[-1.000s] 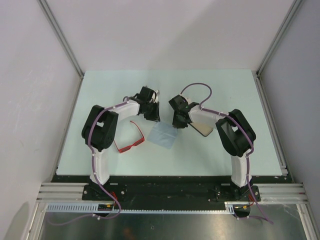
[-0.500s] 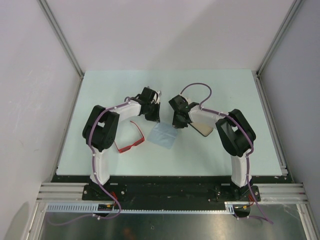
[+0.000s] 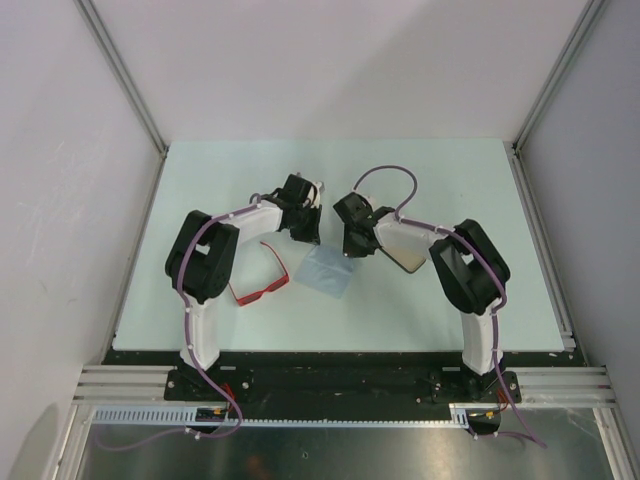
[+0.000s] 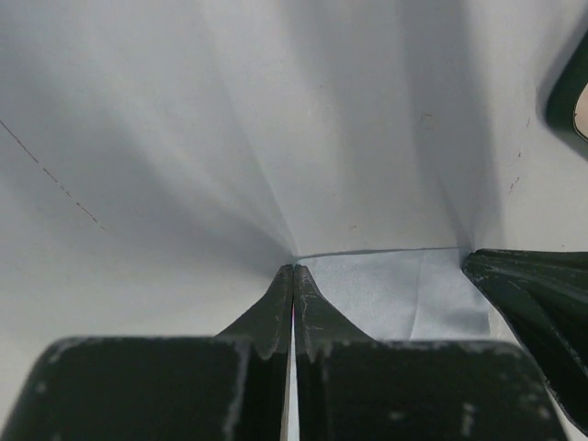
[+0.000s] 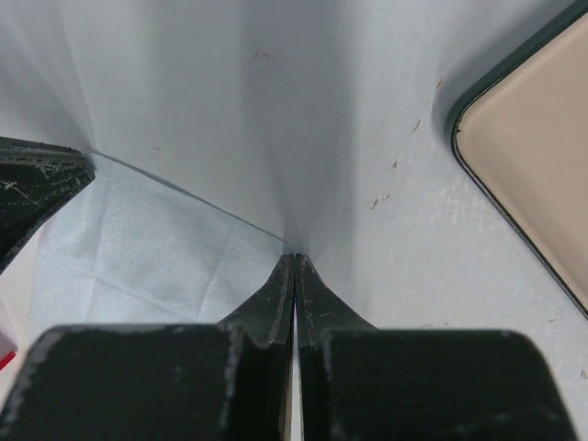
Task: Organize the sunglasses
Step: Pick up the corner of the glasses cleaning cloth from the center of the board.
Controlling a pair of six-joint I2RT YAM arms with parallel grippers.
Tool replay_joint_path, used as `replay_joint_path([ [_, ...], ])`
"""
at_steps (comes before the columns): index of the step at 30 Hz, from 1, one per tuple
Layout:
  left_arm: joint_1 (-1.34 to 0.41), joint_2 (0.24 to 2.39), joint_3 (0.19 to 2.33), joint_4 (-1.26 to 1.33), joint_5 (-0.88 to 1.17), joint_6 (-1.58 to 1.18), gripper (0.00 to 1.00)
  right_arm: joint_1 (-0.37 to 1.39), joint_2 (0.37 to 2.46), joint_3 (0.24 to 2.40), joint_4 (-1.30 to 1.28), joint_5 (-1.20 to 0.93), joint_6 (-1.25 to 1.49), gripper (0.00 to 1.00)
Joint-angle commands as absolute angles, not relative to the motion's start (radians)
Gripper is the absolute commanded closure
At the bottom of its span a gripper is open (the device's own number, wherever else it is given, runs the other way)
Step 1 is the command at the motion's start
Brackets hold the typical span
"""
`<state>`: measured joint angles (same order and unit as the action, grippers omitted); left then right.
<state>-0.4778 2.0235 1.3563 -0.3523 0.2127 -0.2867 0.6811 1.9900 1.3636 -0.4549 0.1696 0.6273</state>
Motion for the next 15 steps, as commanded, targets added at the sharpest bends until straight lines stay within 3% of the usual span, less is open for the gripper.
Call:
replay_joint_path([
  [1,-0.489,1.994,1.339,-0.416,0.209,-0.264,0.99,0.703,1.931,1.364,-0.482,0.199,0.615,1.00],
  [15,-0.489,1.925,1.298,-0.414,0.213,-0.275,1.00,0.718,1.870,1.364,-0.505,0.195,0.627,1.00],
])
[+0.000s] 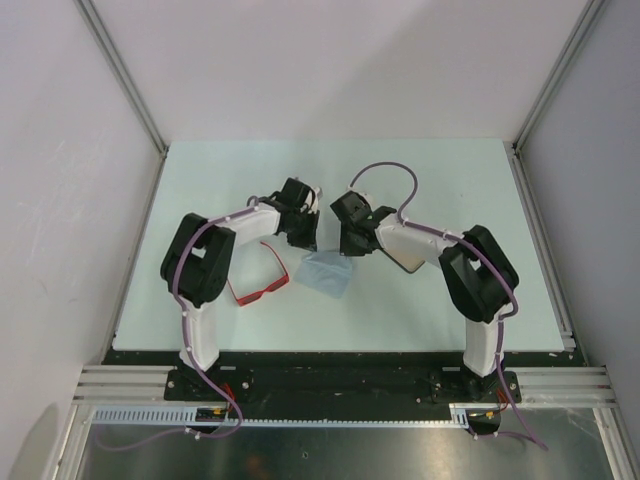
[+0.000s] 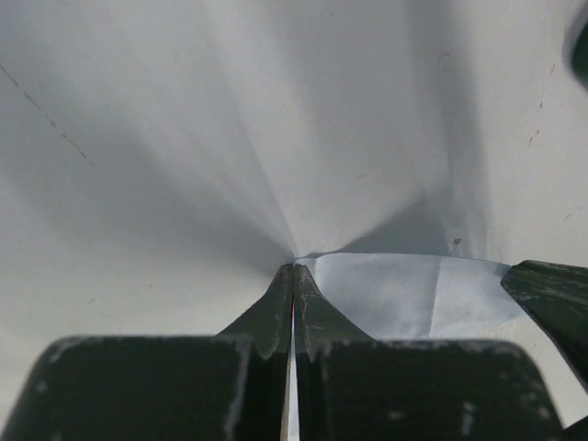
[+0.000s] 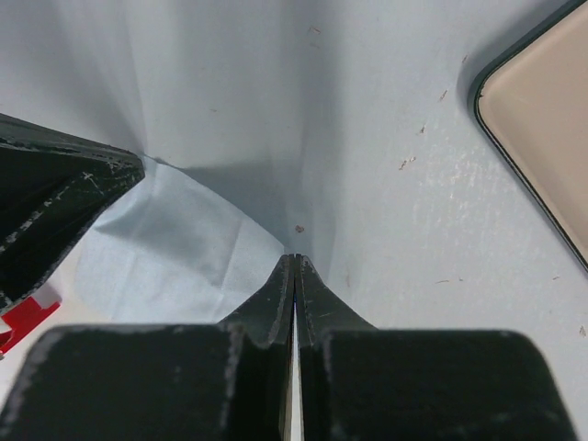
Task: Organize the sunglasses
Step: Pick up the corner of the glasses cleaning cloth from the center of the board, then fold the glasses cleaning cloth at the center of the board.
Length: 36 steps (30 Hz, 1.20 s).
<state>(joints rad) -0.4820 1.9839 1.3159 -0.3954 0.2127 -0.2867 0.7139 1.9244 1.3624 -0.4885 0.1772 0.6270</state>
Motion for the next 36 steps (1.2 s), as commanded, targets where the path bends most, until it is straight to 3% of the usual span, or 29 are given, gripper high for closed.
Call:
replay_joint_path([
  [1,-0.489,1.921,1.296,-0.417,0.213,-0.276,0.99,0.721,1.868,1.364,-0.508,0.195,0.629,1.00],
  [36,-0.522,1.819,1.203,-0.422,0.189,-0.207,1.00,0.824,1.882,1.361,-0.604,0.109,0.657,1.00],
])
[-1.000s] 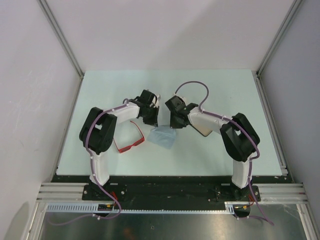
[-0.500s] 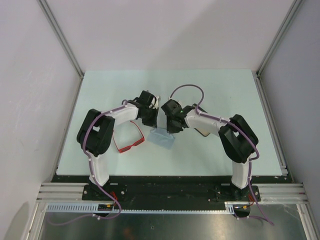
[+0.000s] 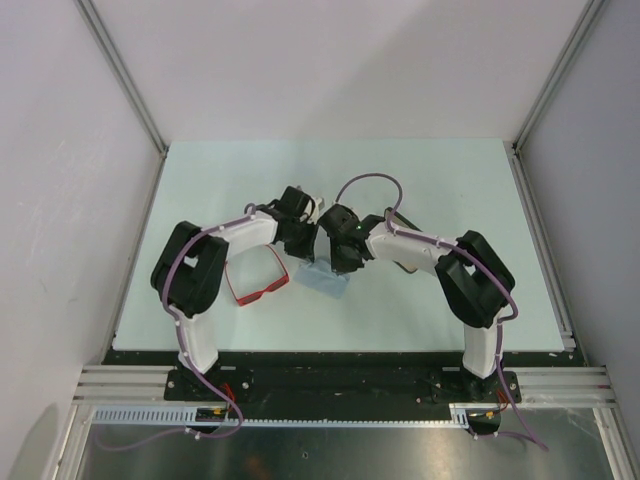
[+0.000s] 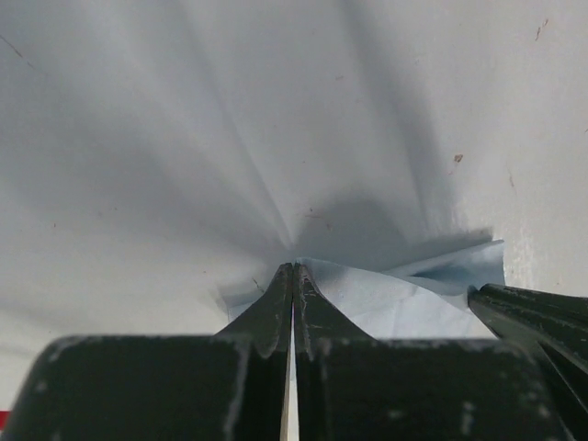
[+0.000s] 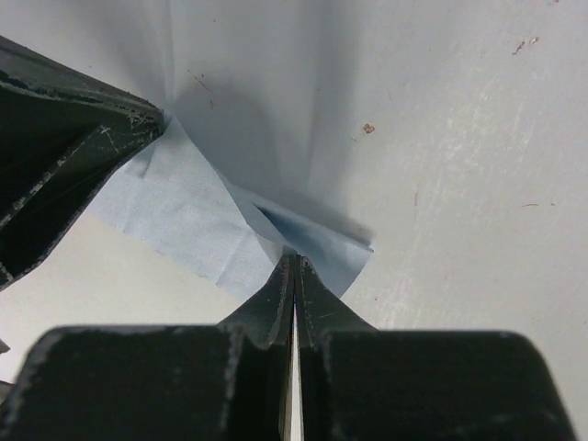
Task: Organize the sunglasses
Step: Fold the glasses cleaning cloth at the center of the board.
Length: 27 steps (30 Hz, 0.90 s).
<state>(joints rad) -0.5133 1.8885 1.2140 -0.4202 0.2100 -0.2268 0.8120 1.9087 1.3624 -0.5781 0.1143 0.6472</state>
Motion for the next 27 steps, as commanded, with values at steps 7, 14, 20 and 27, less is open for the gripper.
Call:
replay_joint_path([
  [7,-0.522,1.783,1.175,-0.431,0.167,-0.222,0.90,0.839,1.867,1.339,-0.598,0.104,0.658,0.91],
  [14,-0.523,1.760,1.157,-0.433,0.172,-0.232,0.79,0.845,1.856,1.322,-0.575,0.080,0.653,0.80],
  [20,-0.523,1.729,1.131,-0.434,0.169,-0.239,0.76,0.853,1.839,1.299,-0.551,0.045,0.643,0.73],
  [27,-0.523,1.652,1.103,-0.452,0.166,-0.245,0.65,0.856,1.809,1.281,-0.557,0.049,0.649,0.71],
])
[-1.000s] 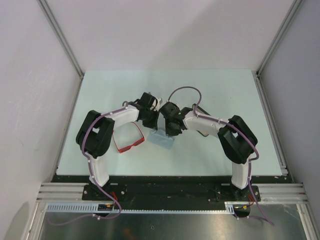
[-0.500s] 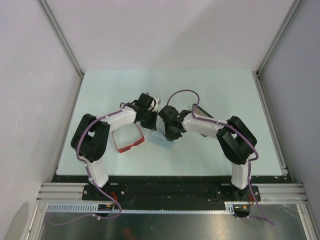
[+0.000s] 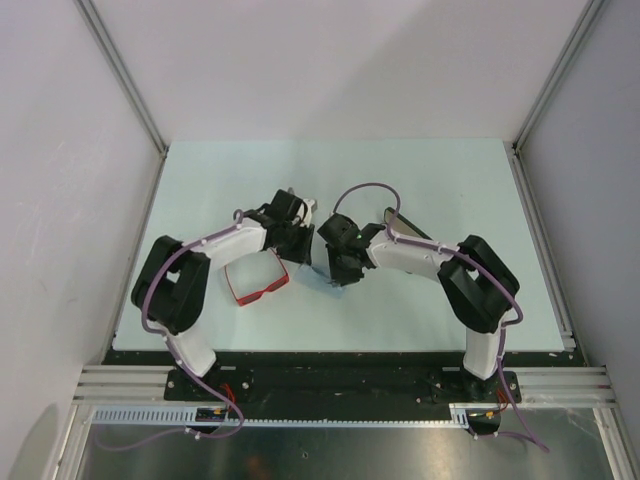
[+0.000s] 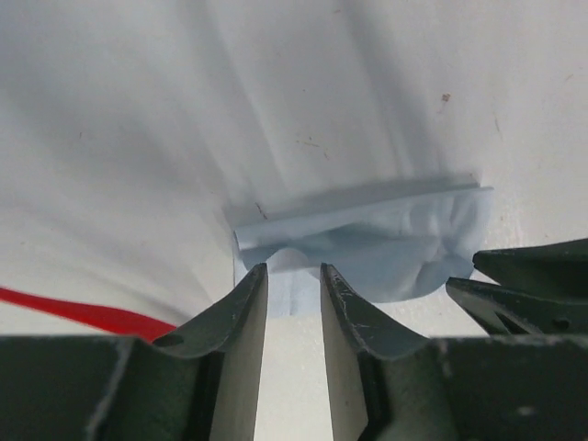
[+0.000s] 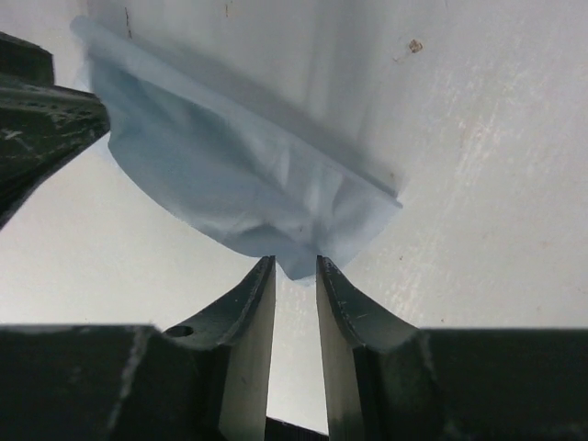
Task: Organize the sunglasses
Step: Fold the glasses cleaning cloth at the center of the board.
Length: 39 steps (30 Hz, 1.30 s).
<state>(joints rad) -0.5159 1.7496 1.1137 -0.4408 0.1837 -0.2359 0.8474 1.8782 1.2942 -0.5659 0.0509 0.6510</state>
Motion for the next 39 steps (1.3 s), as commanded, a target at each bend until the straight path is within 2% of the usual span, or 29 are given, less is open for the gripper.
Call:
replay_joint_path([
  [1,-0.523,1.641,1.101,-0.457,0.164,-0.245,0.65,0.856,1.804,1.281,-0.557,0.051,0.650,0.70],
  [7,-0.523,1.560,1.085,-0.474,0.155,-0.248,0.64,0.856,1.753,1.279,-0.566,0.067,0.655,0.69],
  [14,-0.522,1.617,1.106,-0.472,0.170,-0.259,0.62,0.844,1.795,1.279,-0.522,0.064,0.640,0.67],
  [17,-0.522,1.664,1.120,-0.474,0.187,-0.265,0.73,0.835,1.807,1.279,-0.499,0.066,0.634,0.73],
  [18,-0.522,1.677,1.124,-0.474,0.202,-0.265,0.82,0.831,1.807,1.279,-0.496,0.063,0.637,0.75],
  [19,-0.523,1.686,1.127,-0.474,0.221,-0.273,0.85,0.827,1.807,1.281,-0.495,0.064,0.640,0.77],
  [25,-0.523,1.753,1.135,-0.476,0.210,-0.287,0.87,0.811,1.807,1.279,-0.499,0.066,0.640,0.79],
  [39,-0.523,1.835,1.197,-0.471,0.187,-0.288,0.87,0.795,1.824,1.279,-0.489,0.055,0.640,0.79],
])
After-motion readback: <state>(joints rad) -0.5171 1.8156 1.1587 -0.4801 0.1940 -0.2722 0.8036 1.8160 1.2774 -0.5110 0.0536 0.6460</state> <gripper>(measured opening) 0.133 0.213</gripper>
